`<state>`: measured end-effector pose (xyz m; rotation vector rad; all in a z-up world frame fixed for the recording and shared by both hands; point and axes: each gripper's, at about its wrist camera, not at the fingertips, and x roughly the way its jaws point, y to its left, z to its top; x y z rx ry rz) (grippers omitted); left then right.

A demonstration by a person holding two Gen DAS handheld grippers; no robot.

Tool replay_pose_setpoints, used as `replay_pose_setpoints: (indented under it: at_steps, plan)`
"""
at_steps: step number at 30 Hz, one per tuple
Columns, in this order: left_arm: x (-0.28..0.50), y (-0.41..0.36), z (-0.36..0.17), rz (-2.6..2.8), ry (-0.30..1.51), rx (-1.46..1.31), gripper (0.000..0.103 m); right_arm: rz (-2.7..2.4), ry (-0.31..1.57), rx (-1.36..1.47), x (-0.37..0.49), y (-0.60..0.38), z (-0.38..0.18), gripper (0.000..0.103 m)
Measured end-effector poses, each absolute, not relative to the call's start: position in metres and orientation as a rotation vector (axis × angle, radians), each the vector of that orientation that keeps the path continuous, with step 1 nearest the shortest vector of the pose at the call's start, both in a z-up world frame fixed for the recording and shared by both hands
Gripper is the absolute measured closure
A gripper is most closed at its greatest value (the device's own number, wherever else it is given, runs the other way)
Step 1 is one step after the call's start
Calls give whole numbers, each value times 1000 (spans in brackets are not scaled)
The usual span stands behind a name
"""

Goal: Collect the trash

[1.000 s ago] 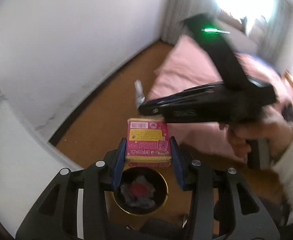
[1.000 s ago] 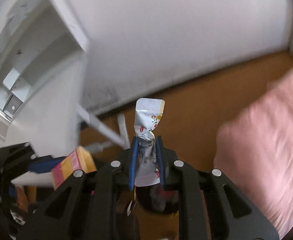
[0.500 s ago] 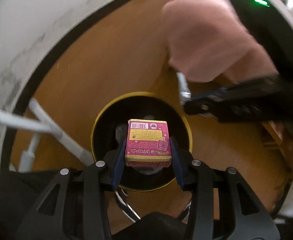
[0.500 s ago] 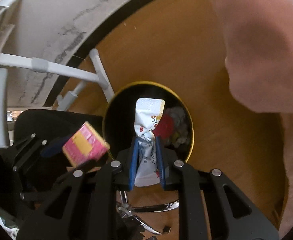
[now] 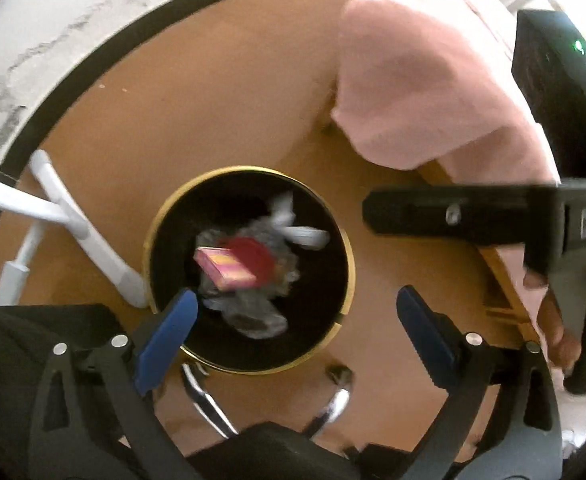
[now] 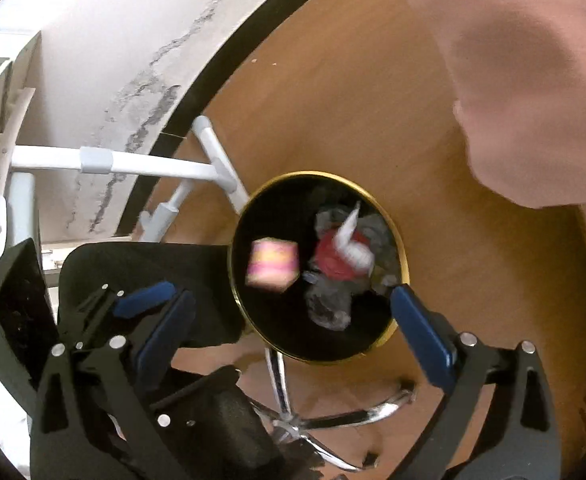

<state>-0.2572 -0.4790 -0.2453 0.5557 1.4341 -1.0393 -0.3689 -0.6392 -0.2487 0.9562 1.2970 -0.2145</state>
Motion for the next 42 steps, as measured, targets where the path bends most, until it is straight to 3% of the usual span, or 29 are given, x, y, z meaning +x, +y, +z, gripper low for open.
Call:
replay_pose_setpoints:
  at_steps: [4,10,14,18,30,42]
  plan:
    - [-284,-479,-206,-1129,1345,546,6,-447,1219,793,-389,-657,-191,8]
    - [-319,-466,-65,-1340,1035,411,6,-788,953,512,-401,-652,-28,7]
    - [-293,-416,20,-1268,853,326,6,-782,731,427,-367,-604,54,7]
    - [-230,-342,71,-873,689,286,6,-636,645,367,-301,-547,91,7]
    - [-83,-75,82,-100,694,115,6,-123,758,236,-76,-315,80,7]
    - [-47,9,53,-93,822,37,6,-72,825,153,-51,-214,56,7]
